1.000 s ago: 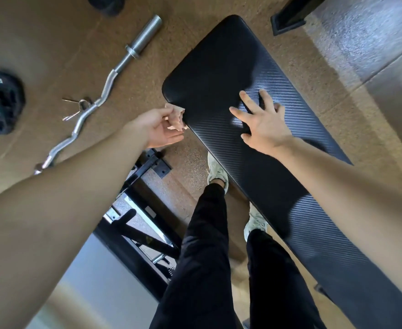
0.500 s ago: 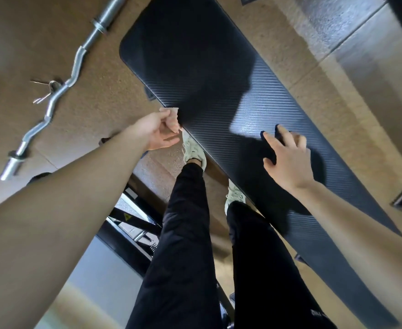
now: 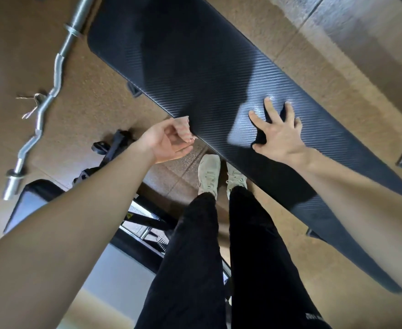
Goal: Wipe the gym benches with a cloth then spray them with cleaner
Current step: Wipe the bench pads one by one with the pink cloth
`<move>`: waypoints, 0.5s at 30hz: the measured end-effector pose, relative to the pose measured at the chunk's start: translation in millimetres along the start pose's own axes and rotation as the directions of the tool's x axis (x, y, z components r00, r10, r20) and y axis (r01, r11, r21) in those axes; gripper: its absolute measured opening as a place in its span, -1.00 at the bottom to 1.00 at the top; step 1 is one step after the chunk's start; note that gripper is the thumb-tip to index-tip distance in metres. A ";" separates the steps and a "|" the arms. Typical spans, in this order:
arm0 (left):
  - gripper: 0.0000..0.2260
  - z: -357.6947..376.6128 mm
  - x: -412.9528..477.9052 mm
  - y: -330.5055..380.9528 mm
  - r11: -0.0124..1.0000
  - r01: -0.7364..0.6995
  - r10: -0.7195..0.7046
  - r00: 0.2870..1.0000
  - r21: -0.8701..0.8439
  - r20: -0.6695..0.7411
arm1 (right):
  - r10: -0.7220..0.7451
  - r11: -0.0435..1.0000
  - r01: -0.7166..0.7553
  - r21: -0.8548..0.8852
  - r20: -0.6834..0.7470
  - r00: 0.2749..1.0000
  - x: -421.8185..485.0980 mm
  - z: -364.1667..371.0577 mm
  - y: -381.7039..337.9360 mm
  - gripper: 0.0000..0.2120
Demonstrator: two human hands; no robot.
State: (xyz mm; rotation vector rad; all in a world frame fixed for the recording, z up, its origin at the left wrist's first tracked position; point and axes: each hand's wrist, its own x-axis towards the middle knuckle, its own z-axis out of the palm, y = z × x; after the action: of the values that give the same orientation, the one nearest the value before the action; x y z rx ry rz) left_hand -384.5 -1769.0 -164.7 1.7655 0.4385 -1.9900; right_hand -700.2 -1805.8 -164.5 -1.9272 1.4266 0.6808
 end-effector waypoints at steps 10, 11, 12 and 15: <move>-0.74 18.5 14.3 -50.4 0.998 0.061 -0.061 0.997 -0.005 0.043 | 0.219 0.952 -0.175 0.250 -0.163 0.962 -43.7 7.8 10.9 -0.39; -0.77 21.6 14.5 -55.1 0.998 0.063 -0.063 0.997 -0.004 0.044 | 0.297 0.927 -0.239 0.289 -0.179 0.938 -54.3 16.8 17.7 -0.40; -0.79 25.0 14.3 -60.4 0.998 0.067 -0.067 0.997 -0.001 0.044 | 0.370 0.897 -0.301 0.325 -0.177 0.912 -65.8 26.8 25.1 -0.40; -0.81 36.4 13.8 -77.5 0.995 0.098 -0.099 0.994 0.025 0.047 | 0.479 0.831 -0.424 0.360 -0.077 0.875 -98.0 59.9 45.2 -0.34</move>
State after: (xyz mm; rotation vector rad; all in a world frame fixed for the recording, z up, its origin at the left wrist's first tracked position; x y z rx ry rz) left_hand -457.0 -1723.1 -177.7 1.7364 0.4976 -2.1088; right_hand -772.7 -1708.7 -141.5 -1.4127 1.9967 0.4490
